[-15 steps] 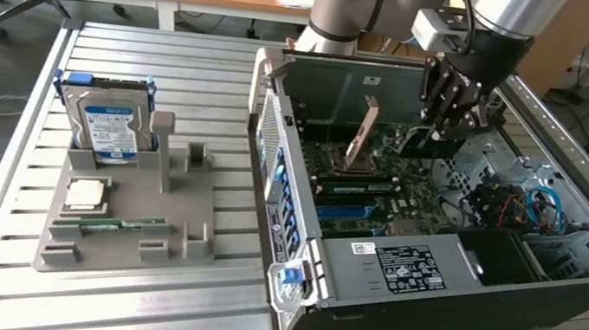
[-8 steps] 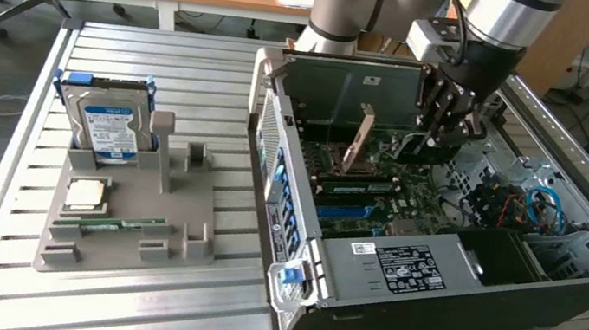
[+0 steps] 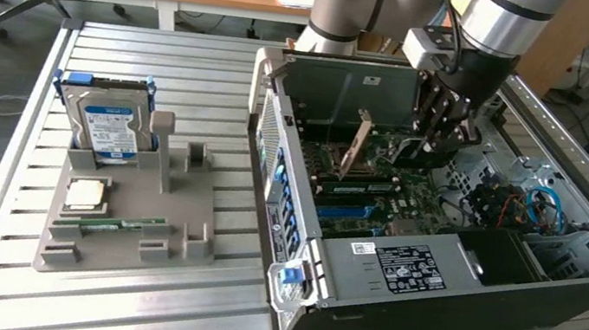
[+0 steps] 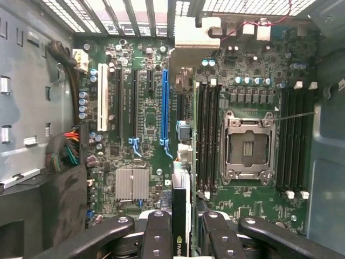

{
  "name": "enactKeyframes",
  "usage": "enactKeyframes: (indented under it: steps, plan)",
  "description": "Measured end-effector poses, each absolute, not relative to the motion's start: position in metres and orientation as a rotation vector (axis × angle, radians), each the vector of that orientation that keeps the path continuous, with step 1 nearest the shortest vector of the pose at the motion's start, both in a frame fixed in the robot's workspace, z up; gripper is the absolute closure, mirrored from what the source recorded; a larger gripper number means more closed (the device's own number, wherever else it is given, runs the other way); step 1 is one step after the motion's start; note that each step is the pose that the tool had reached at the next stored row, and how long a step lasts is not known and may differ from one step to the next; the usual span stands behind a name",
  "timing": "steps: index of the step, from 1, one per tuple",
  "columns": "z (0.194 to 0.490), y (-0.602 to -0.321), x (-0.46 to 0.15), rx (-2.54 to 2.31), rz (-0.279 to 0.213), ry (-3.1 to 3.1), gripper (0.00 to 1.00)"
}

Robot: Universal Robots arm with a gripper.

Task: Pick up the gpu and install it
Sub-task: 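Insert the gpu into the slot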

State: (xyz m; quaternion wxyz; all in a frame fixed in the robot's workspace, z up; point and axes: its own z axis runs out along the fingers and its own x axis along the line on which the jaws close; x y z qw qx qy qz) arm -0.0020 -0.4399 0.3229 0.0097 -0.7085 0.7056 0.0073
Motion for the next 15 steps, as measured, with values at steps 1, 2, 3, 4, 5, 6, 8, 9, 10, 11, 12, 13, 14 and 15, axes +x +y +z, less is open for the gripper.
enactKeyframes:
  steps: [1, 2, 3, 4, 5, 6, 8, 9, 10, 11, 12, 13, 14, 15]
  plan:
    - [0.322, -0.440, -0.002, -2.212, 0.023, 2.203, 0.73]
    - [0.321, -0.440, -0.002, -2.212, 0.023, 2.203, 0.73]
    - [0.320, -0.440, -0.002, -2.212, 0.023, 2.203, 0.73]
    - [0.320, -0.440, -0.002, -2.213, 0.023, 2.203, 0.73]
    - [0.320, -0.440, -0.002, -2.213, 0.022, 2.203, 0.73]
    - [0.320, -0.440, -0.002, -2.212, 0.023, 2.203, 0.73]
    - [0.320, -0.440, -0.004, -2.212, 0.023, 2.204, 0.73]
    - [0.320, -0.440, -0.006, -2.212, 0.023, 2.204, 0.73]
    - [0.320, -0.440, -0.008, -2.211, 0.023, 2.205, 0.73]
    - [0.320, -0.440, -0.010, -2.210, 0.023, 2.206, 0.73]
    - [0.319, -0.440, -0.012, -2.208, 0.023, 2.207, 0.73]
    - [0.319, -0.440, -0.015, -2.207, 0.023, 2.208, 0.73]
    - [0.319, -0.440, -0.017, -2.206, 0.023, 2.210, 0.73]
    - [0.319, -0.440, -0.019, -2.205, 0.023, 2.211, 0.73]
